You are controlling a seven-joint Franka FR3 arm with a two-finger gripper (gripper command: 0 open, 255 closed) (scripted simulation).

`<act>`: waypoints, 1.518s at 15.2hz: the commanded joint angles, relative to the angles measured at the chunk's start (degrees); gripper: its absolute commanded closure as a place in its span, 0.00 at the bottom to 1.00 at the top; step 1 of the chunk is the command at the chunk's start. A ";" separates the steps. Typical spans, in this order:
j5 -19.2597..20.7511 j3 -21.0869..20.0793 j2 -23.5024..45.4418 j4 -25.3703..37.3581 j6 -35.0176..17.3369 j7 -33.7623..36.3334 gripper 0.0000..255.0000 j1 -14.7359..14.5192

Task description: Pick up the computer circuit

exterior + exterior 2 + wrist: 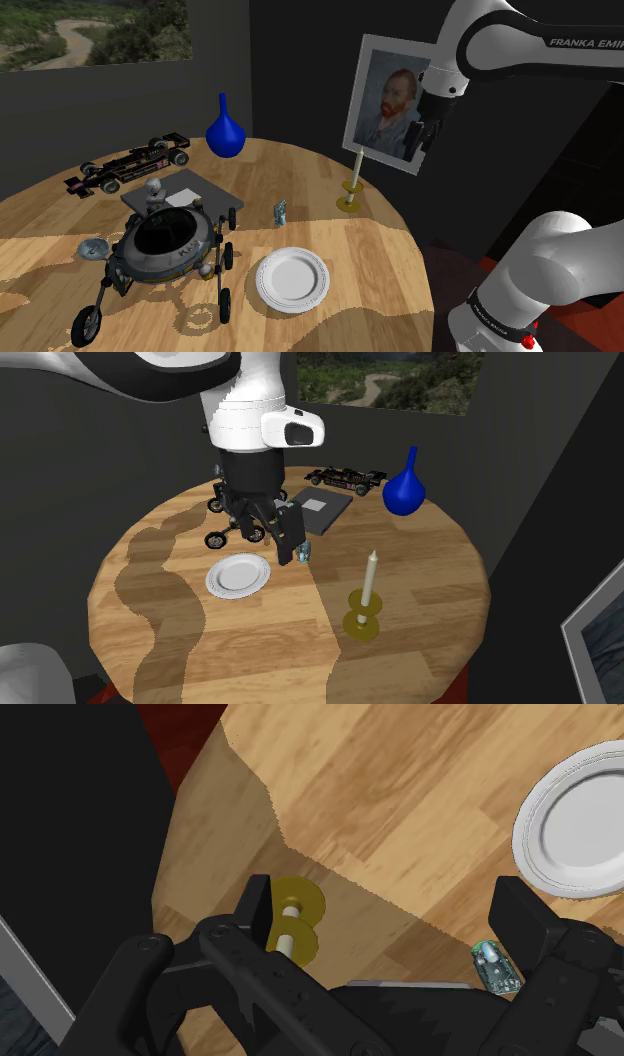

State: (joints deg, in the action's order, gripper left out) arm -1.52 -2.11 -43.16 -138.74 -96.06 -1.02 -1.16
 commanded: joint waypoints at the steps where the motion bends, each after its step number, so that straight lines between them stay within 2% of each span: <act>1: 0.00 0.00 0.00 0.00 0.00 0.00 0.00 0.00; 12: -1.82 -6.61 22.57 6.45 -13.66 6.20 0.00 -2.13; 23: 1.83 -11.15 47.52 21.46 -20.72 13.38 0.00 -4.30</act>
State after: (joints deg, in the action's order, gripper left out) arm -0.16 -13.03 2.17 -119.05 -116.65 11.80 -5.22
